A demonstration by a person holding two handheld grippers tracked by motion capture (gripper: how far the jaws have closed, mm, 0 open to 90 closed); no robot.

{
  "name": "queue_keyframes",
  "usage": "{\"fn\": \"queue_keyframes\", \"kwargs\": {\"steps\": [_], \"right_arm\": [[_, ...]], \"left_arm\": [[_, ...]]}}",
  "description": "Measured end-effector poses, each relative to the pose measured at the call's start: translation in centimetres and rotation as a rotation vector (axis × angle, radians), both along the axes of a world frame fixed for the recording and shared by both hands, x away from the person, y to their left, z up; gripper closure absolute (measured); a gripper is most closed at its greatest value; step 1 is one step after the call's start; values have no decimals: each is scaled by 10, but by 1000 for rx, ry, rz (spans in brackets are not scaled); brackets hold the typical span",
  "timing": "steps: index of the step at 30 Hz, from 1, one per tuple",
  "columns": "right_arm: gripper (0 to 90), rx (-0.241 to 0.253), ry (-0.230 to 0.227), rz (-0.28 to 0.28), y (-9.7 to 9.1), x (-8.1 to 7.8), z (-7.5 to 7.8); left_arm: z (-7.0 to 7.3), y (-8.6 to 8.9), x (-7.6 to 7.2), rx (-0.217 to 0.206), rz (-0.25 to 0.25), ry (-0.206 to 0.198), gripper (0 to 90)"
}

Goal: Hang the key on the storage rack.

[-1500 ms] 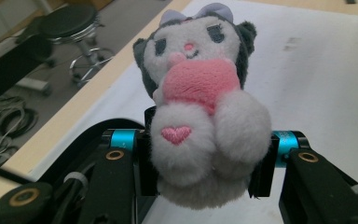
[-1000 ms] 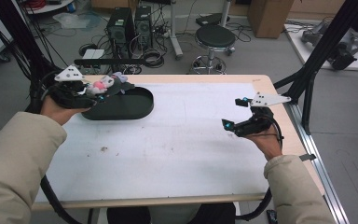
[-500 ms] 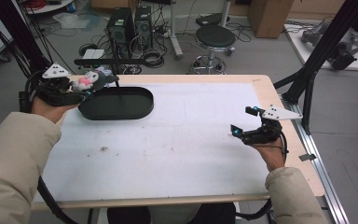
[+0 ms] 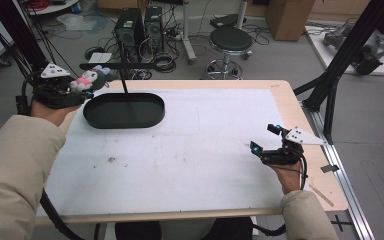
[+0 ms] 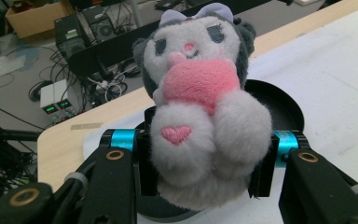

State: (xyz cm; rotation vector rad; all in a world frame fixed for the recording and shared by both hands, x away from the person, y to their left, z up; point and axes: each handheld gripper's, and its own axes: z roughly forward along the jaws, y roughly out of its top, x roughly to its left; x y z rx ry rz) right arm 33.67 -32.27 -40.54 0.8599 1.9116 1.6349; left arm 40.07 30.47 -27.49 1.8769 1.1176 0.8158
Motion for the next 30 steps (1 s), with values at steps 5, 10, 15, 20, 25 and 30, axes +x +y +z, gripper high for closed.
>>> {"fn": "queue_keyframes", "kwargs": {"steps": [5,10,15,20,25,30], "right_arm": [[5,47,-20,16,-1,-6,-9],[5,58,-49,4,-2,-10,-13],[5,64,-52,-11,-3,-16,-22],[5,82,-62,-37,-3,-20,-30],[5,73,-77,-50,-4,-19,-32],[5,71,-68,-57,-3,-19,-35]], "left_arm": [[2,0,5,-2,22,-1,567],[5,-2,9,-17,39,-17,567],[5,-4,14,-29,68,-37,567],[2,-7,19,-46,79,-41,567],[2,-11,23,-70,101,-64,567],[0,-11,25,-69,123,-63,567]]}}
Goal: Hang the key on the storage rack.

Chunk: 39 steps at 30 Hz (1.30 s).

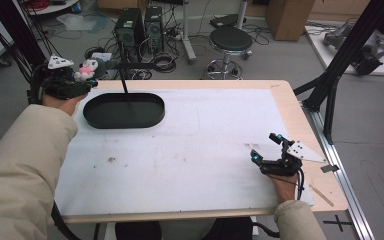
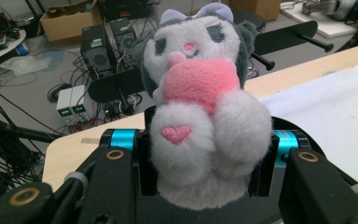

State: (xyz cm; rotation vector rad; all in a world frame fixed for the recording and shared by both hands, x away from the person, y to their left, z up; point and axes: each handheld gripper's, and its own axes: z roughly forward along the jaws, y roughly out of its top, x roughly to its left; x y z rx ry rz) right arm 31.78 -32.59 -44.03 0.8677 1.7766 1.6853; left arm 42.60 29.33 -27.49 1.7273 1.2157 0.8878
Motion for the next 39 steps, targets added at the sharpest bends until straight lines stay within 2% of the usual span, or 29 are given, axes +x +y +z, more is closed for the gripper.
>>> {"fn": "queue_keyframes", "kwargs": {"steps": [5,8,11,14,28,39], "right_arm": [[5,3,6,-14,3,-1,-8],[5,1,-2,-16,3,-2,-8],[5,1,12,-19,2,-2,-9],[5,-2,8,-22,2,-2,-9],[5,1,9,-28,2,-3,-10],[5,3,5,-31,1,-2,-10]], "left_arm": [[-4,-3,3,0,26,0,567],[-7,-5,4,-1,39,2,567],[-12,-6,4,-6,58,8,566],[-13,-7,3,-6,68,8,566],[-30,-1,-14,-16,85,9,566],[-48,0,-17,-27,108,40,566]]}}
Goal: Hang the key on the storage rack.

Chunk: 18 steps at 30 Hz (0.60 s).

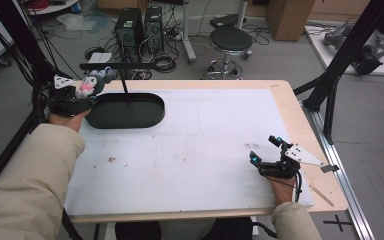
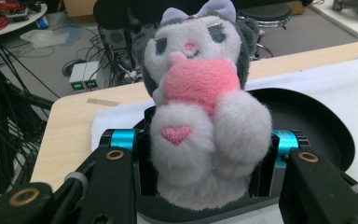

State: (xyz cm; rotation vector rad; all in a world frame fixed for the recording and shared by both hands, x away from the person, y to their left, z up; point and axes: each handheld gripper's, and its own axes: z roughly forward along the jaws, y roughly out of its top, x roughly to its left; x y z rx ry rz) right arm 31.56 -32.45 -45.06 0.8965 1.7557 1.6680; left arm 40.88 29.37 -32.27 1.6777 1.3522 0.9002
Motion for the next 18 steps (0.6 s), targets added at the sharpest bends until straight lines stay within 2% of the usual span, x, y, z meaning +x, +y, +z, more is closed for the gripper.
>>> {"fn": "queue_keyframes", "kwargs": {"steps": [18], "right_arm": [[5,-2,3,-7,1,-1,0]], "left_arm": [[-18,-6,22,0,17,28,564]]}}
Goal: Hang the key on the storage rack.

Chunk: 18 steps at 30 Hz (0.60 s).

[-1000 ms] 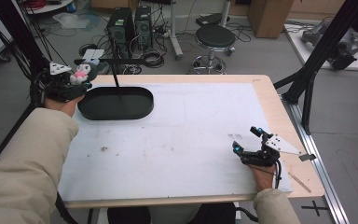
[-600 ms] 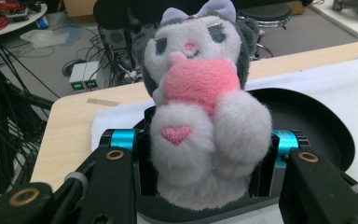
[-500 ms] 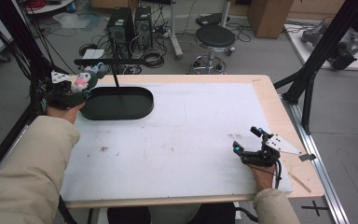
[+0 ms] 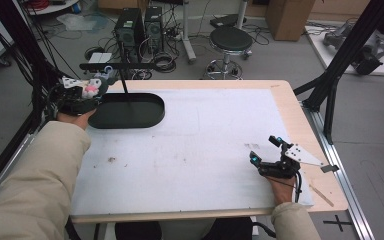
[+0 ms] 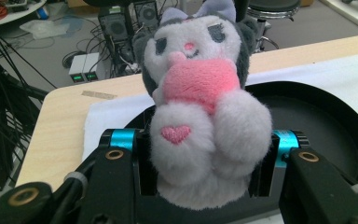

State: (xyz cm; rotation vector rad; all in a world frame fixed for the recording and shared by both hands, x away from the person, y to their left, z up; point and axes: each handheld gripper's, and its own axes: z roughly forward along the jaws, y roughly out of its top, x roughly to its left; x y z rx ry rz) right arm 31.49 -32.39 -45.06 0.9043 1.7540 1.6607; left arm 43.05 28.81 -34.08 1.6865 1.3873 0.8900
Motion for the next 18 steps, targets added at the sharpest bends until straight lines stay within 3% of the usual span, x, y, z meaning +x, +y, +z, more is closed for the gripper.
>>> {"fn": "queue_keyframes", "kwargs": {"steps": [5,8,11,13,15,18], "right_arm": [[5,-10,-6,-3,0,0,0],[5,-6,2,-2,1,0,0],[5,-13,-6,-2,1,0,0],[5,-19,-10,1,1,0,0],[5,-22,-10,-1,1,0,0],[5,-22,-5,1,2,0,0]], "left_arm": [[-6,-2,7,-8,7,0,563],[-11,2,11,-52,-15,23,547],[-13,5,13,-54,-23,22,497],[-13,7,12,-70,-40,14,414],[-13,10,12,-89,-62,11,273],[-12,16,7,-135,-119,1,171]]}}
